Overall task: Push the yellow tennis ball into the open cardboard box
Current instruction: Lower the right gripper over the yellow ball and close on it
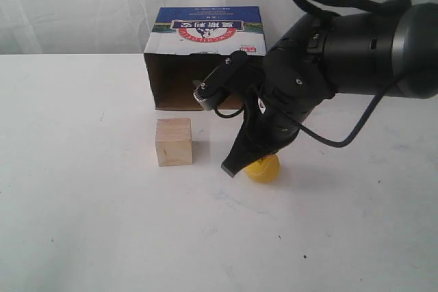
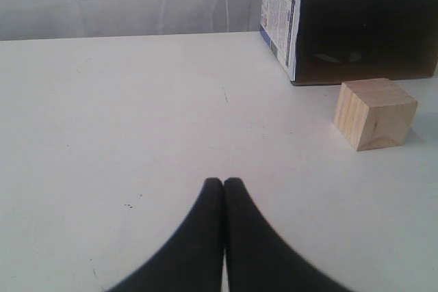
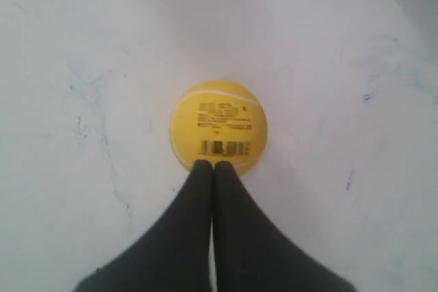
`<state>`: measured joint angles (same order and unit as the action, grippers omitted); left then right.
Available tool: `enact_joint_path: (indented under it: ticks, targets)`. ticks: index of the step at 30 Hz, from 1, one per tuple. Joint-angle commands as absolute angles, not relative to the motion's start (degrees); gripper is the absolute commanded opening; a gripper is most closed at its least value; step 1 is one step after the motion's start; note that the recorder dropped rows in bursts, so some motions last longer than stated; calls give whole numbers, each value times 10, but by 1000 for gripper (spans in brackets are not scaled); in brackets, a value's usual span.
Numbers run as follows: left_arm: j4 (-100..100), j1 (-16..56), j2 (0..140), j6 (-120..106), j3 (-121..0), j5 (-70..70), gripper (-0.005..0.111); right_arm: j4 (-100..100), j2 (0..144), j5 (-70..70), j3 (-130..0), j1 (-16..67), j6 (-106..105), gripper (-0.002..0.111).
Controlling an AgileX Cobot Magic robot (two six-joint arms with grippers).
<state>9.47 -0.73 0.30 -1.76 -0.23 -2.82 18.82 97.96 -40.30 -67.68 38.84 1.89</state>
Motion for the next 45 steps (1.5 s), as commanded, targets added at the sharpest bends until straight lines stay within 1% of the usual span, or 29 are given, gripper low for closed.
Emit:
enact_joint_path:
  ticks: [1, 4, 9, 22, 37, 39, 45]
  targets:
    - [96, -4, 0, -14, 0, -26, 0, 241, 997, -340, -674, 364, 54, 0]
    - [96, -4, 0, -14, 0, -26, 0, 243, 1067, -289, -676, 322, 54, 0]
    - [96, -4, 0, -14, 0, -26, 0, 243, 1114, -291, -687, 303, 59, 0]
    - [96, -4, 0, -14, 0, -26, 0, 240, 1114, -273, -698, 309, 67, 0]
    - [96, -4, 0, -14, 0, -26, 0, 243, 1093, -161, -702, 309, 67, 0]
    - [96, -4, 0, -14, 0, -26, 0, 248, 1079, -164, -702, 309, 67, 0]
    - [96, -4, 0, -14, 0, -26, 0, 254, 1030, -230, -692, 309, 67, 0]
